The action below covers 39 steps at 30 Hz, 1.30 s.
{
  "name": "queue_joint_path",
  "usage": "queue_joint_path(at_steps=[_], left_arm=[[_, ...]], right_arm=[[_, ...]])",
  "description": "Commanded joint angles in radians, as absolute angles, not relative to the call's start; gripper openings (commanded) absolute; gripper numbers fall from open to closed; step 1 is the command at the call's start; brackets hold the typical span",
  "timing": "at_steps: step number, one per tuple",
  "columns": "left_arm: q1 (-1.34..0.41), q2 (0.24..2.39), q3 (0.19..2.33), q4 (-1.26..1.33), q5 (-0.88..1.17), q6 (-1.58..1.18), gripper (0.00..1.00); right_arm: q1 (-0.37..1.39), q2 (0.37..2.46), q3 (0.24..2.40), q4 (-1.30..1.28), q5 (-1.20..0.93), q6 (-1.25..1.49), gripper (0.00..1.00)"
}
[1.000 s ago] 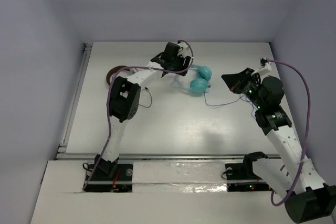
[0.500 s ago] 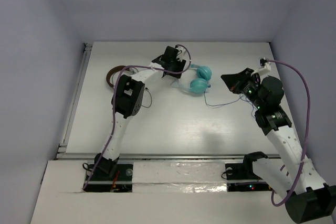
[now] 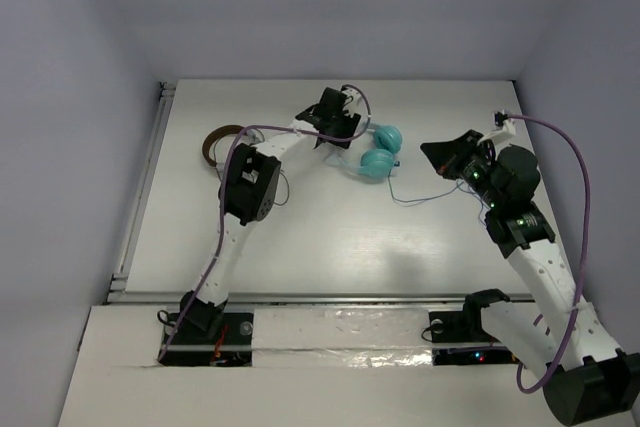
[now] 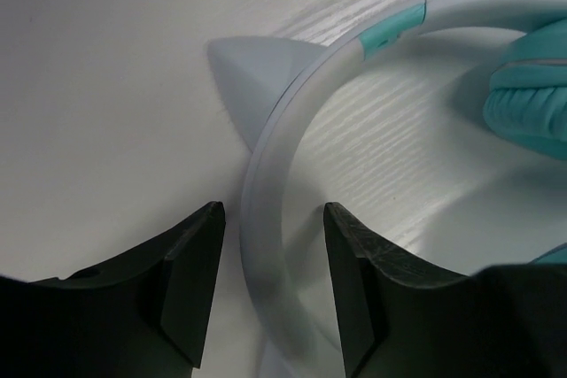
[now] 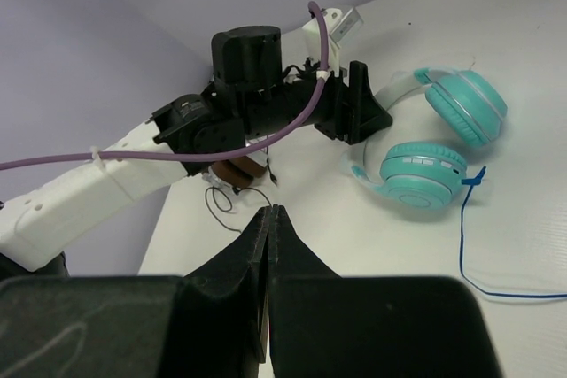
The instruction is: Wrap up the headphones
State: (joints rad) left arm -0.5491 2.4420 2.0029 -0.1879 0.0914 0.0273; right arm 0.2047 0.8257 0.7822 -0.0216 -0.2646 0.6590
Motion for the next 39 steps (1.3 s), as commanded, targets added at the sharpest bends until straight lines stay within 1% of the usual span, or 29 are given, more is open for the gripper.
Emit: queue_joint_path(at_steps=[1,2,5,6,8,9,14,17,18,20,22,26,27,31,32,33,35,36,39], left_arm=[[-0.56,2.488,2.054,-0.221,0.095,0.029,0.45],[-0.569,2.491,2.06,-0.225,0.084,0.031,0.43],[-0.569,2.508,2.062,-0.23,0.08,0.032,0.33],[-0.569,2.511,2.059,-0.23,0.077,0.032,0.2],[-0.569,2.51,2.049,-0.227,0.065,0.034,0.05],[-0.569,2.5,2.036,-0.226,0.048,0.035,0.0],[-0.569,2.422,2.02,-0.256,0.044,0.044,0.0],[-0.569,2.323,2.04,-0.304,0.037,0.037,0.0],[-0.569,2.256,2.039,-0.31,0.04,0.013,0.0],[-0.56,2.188,2.037,-0.331,0.069,0.005,0.0],[-0.56,2.111,2.077,-0.374,0.063,0.005,0.0],[-0.514,1.991,2.108,-0.437,0.081,-0.053,0.0],[-0.502,1.95,2.106,-0.44,0.092,-0.066,0.0],[-0.448,1.868,2.086,-0.428,0.146,-0.132,0.0],[-0.428,1.855,2.085,-0.428,0.172,-0.155,0.0],[-0.419,1.83,2.082,-0.428,0.182,-0.164,0.0],[-0.41,1.813,2.076,-0.429,0.205,-0.182,0.0],[-0.385,1.804,2.079,-0.437,0.21,-0.201,0.0],[-0.361,1.798,2.086,-0.466,0.236,-0.225,0.0]], right_arm=[[0.21,0.827,0.773,0.015,-0.262,0.655,0.0],[0.21,0.827,0.773,0.015,-0.261,0.655,0.0],[0.21,0.821,0.773,0.014,-0.258,0.657,0.0],[0.21,0.818,0.772,0.014,-0.255,0.657,0.0],[0.21,0.818,0.772,0.014,-0.255,0.657,0.0],[0.21,0.818,0.77,0.015,-0.255,0.658,0.0],[0.21,0.833,0.75,0.05,-0.25,0.658,0.0],[0.21,0.861,0.727,0.1,-0.271,0.663,0.03],[0.21,0.886,0.723,0.118,-0.305,0.657,0.04],[0.21,0.917,0.713,0.162,-0.325,0.657,0.07],[0.21,0.965,0.727,0.186,-0.366,0.65,0.14],[0.21,1.005,0.774,0.187,-0.394,0.609,0.23],[0.21,1.009,0.781,0.187,-0.414,0.594,0.3],[0.21,1.034,0.81,0.179,-0.483,0.549,0.49],[0.21,1.038,0.807,0.196,-0.492,0.546,0.57],[0.21,1.039,0.81,0.192,-0.5,0.531,0.62],[0.21,1.035,0.816,0.183,-0.494,0.515,0.75],[0.21,1.034,0.821,0.181,-0.488,0.502,0.84],[0.21,1.045,0.845,0.166,-0.488,0.473,0.87]])
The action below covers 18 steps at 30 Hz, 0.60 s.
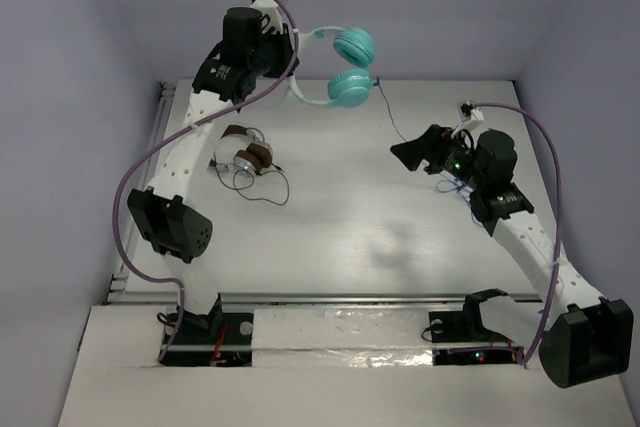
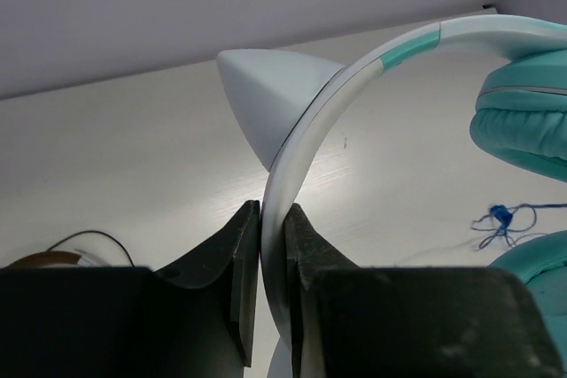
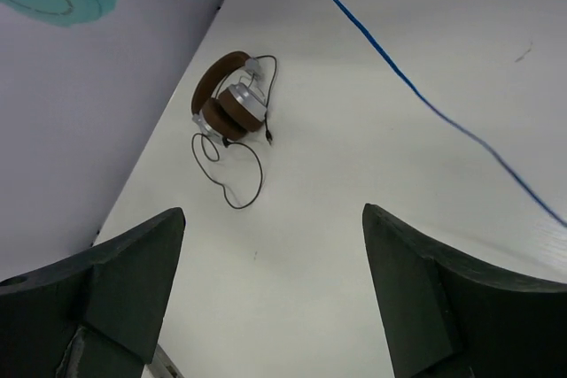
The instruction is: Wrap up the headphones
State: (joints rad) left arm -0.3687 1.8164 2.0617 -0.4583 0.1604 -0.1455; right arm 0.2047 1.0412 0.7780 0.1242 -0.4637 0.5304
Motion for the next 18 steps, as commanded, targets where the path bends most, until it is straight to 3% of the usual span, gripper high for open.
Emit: queue_joint_path(at_steps=[1,5,7,9,14,18], left_arm=[[-0.36,1.795,2.088,-0.471,0.253,-0.23,0.0],[-0.342,1.753,2.102,-0.482,0.308,-0.253,0.0],[-0.342,1.732,2.126,-0.488,0.344,-0.262,0.0],[-0.342,1.712,2.151,-0.502,0.367,-0.271,0.0],[-0.342,1.663,2.155,-0.517,0.382,-0.278,0.0],[-0.342,1.64,2.18,-0.525,0.411,-0.285,0.0]], right_arm=[[0.21,1.046,0.851,0.166,-0.488,0.463,0.87],[0.21,1.071,0.873,0.169,-0.485,0.428,0.87],[0.21,1.119,0.884,0.173,-0.591,0.417,0.88],[0.21,1.143,0.868,0.236,-0.632,0.419,1.0],[0.21,1.158,0.91,0.184,-0.44,0.338,1.0],[0.21,1.216,0.934,0.187,-0.437,0.31,1.0]])
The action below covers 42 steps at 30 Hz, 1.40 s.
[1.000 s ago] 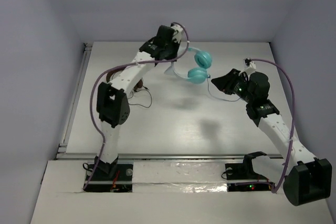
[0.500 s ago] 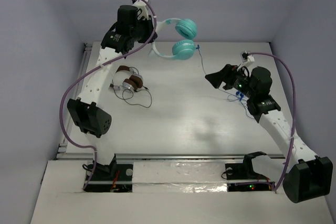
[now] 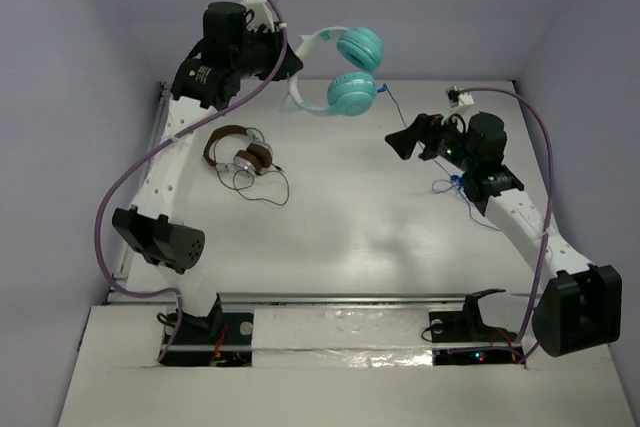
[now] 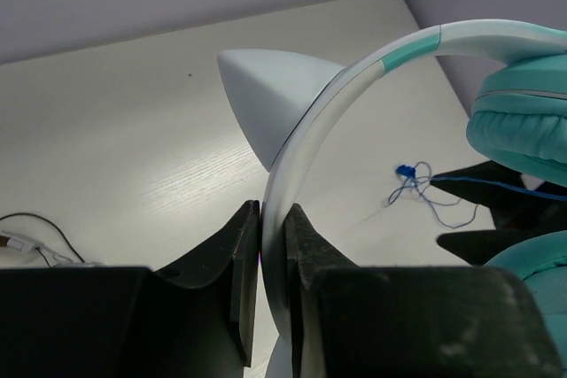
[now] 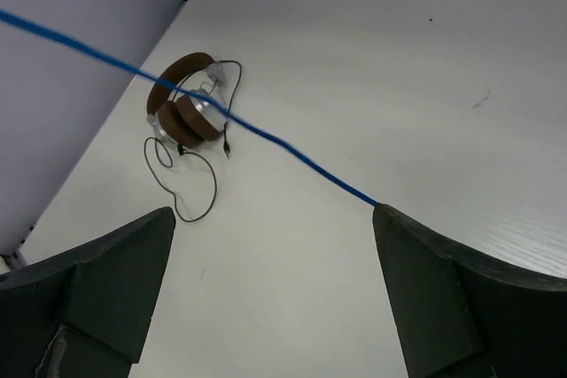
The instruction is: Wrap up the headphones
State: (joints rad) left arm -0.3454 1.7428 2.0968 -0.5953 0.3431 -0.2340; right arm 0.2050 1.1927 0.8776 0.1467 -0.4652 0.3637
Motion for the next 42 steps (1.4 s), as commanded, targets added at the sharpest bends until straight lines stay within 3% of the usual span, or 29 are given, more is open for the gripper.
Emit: queue_joint_path(at_steps=[1,5,6,9,17,21,23,27,31,34,35,37,40,42], left_arm=[[-0.342,1.637,2.189,-0.526,0.416,-0.288,0.0],[-0.342,1.638,2.255,-0.538,0.446,-0.304,0.0],[-0.333,1.637,2.278,-0.538,0.452,-0.307,0.0],[-0.305,1.629,2.324,-0.54,0.465,-0.317,0.0],[-0.235,1.601,2.329,-0.515,0.532,-0.35,0.0],[-0.215,1.601,2.327,-0.514,0.526,-0.348,0.0],[-0.215,1.606,2.326,-0.502,0.535,-0.353,0.0],[-0.215,1.586,2.261,-0.431,0.571,-0.385,0.0],[-0.215,1.595,2.261,-0.417,0.577,-0.396,0.0],[-0.215,1.606,2.266,-0.417,0.571,-0.396,0.0],[-0.215,1.608,2.266,-0.411,0.569,-0.397,0.0],[-0.215,1.617,2.266,-0.397,0.572,-0.413,0.0],[-0.215,1.638,2.286,-0.385,0.575,-0.426,0.0],[-0.215,1.644,2.283,-0.367,0.587,-0.434,0.0]], right_arm=[[0.21,1.232,0.933,0.19,-0.454,0.311,1.0],[0.21,1.272,0.919,0.195,-0.44,0.321,0.94],[0.21,1.27,0.914,0.199,-0.44,0.33,0.86],[0.21,1.261,0.896,0.235,-0.477,0.357,0.76],[0.21,1.261,0.896,0.195,-0.442,0.345,0.73],[0.222,1.189,0.905,0.153,-0.485,0.38,0.41],[0.241,1.157,0.878,0.169,-0.497,0.396,0.41],[0.25,1.16,0.851,0.196,-0.463,0.387,0.63],[0.271,1.241,0.851,0.232,-0.523,0.39,0.76],[0.272,1.24,0.825,0.265,-0.548,0.38,0.77],[0.272,1.23,0.819,0.287,-0.54,0.388,0.74],[0.272,1.191,0.776,0.319,-0.531,0.428,0.52],[0.272,1.091,0.676,0.4,-0.451,0.543,0.39],[0.272,1.042,0.618,0.478,-0.445,0.599,0.23]])
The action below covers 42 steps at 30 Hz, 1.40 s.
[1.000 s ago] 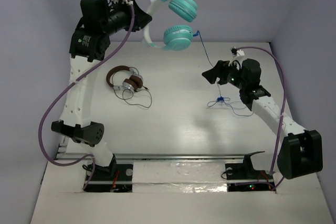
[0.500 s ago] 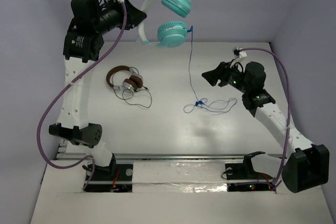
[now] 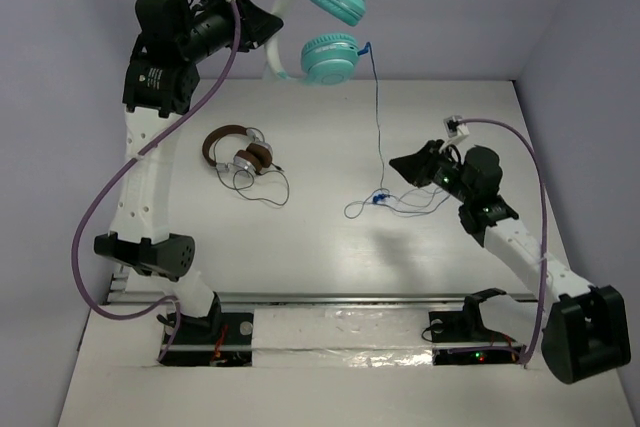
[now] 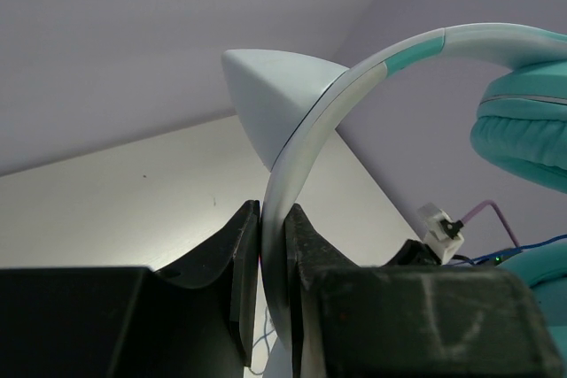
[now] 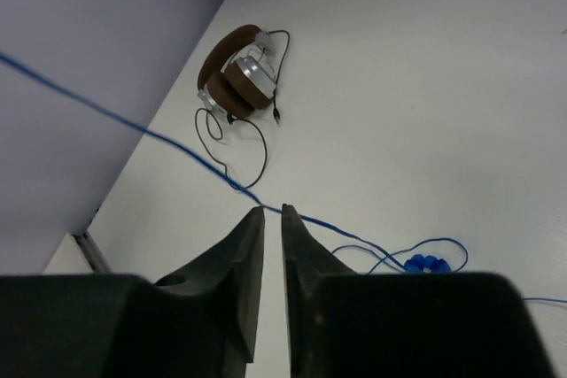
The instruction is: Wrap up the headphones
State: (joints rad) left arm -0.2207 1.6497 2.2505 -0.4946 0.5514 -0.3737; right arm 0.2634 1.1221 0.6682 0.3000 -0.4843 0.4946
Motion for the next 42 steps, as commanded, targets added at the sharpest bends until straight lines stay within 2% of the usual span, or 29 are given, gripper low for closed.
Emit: queue_joint_path(at_steps=[1,2,3,4,5,7,9,11,14,15,19,29,32,35,36,37,39,42], left_arm=[[-0.215,1.647,2.278,-0.359,0.595,-0.445,0.0],[-0.215,1.647,2.272,-0.342,0.6,-0.449,0.0],[-0.215,1.641,2.258,-0.333,0.604,-0.452,0.0],[-0.215,1.638,2.249,-0.325,0.607,-0.453,0.0],[-0.215,1.635,2.244,-0.316,0.607,-0.451,0.0],[-0.215,1.626,2.229,-0.314,0.601,-0.449,0.0],[-0.215,1.621,2.217,-0.316,0.604,-0.448,0.0],[-0.215,1.609,2.206,-0.31,0.603,-0.446,0.0],[-0.215,1.609,2.207,-0.313,0.601,-0.445,0.0],[-0.215,1.611,2.209,-0.313,0.603,-0.445,0.0],[-0.215,1.614,2.201,-0.314,0.604,-0.443,0.0],[-0.224,1.608,2.187,-0.301,0.603,-0.449,0.0],[-0.224,1.621,2.201,-0.305,0.586,-0.446,0.0],[-0.224,1.634,2.203,-0.301,0.577,-0.454,0.0],[-0.224,1.637,2.201,-0.298,0.551,-0.459,0.0],[-0.239,1.641,2.197,-0.295,0.522,-0.454,0.0],[-0.261,1.644,2.178,-0.285,0.413,-0.446,0.0],[-0.305,1.641,2.087,-0.238,0.249,-0.439,0.0]], right_arm=[[0.272,1.005,0.586,0.485,-0.439,0.604,0.19],[0.272,0.991,0.572,0.495,-0.445,0.603,0.15],[0.272,0.982,0.565,0.497,-0.459,0.586,0.22],[0.272,0.994,0.566,0.482,-0.472,0.577,0.33],[0.272,1.006,0.587,0.442,-0.498,0.565,0.58],[0.291,1.025,0.595,0.44,-0.496,0.561,0.81],[0.291,1.043,0.586,0.477,-0.466,0.575,0.93],[0.291,1.089,0.594,0.497,-0.48,0.58,0.94],[0.304,1.138,0.609,0.532,-0.531,0.577,0.9],[0.304,1.159,0.612,0.537,-0.541,0.565,0.86],[0.328,1.195,0.612,0.561,-0.572,0.552,0.78],[0.337,1.387,0.63,0.73,-0.567,0.563,0.72],[0.347,1.437,0.597,0.82,-0.592,0.62,0.61],[0.374,1.442,0.584,0.784,-0.531,0.606,0.5],[0.385,1.434,0.584,0.76,-0.503,0.6,0.36],[0.396,1.431,0.592,0.732,-0.477,0.591,0.28],[0.428,1.425,0.598,0.651,-0.413,0.589,0.14],[0.475,1.393,0.614,0.525,-0.316,0.598,0.0]])
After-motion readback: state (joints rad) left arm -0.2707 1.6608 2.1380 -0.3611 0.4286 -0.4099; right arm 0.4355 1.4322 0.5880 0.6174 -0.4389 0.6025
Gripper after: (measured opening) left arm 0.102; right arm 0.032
